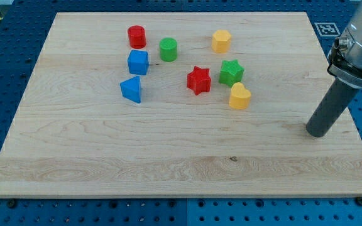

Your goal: Nudge red star down a bit

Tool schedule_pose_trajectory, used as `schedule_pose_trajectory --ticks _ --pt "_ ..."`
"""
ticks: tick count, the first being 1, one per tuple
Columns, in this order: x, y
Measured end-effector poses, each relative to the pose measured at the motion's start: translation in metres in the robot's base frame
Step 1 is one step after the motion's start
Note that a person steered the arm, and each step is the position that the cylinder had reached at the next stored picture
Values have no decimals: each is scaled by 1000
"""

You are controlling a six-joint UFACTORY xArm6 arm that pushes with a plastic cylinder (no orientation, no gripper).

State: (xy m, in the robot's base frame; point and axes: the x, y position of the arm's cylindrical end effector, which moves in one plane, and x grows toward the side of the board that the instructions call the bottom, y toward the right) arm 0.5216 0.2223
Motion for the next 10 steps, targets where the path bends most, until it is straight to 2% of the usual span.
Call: schedule_pose_trajectory --ticks 1,2,4,5,7,9,10 --pt "0 0" --pt "-23 6" --pt "-145 -10" --pt "-185 -73" --pt "-184 -183" --pt "-140 -191" --pt "-139 -236"
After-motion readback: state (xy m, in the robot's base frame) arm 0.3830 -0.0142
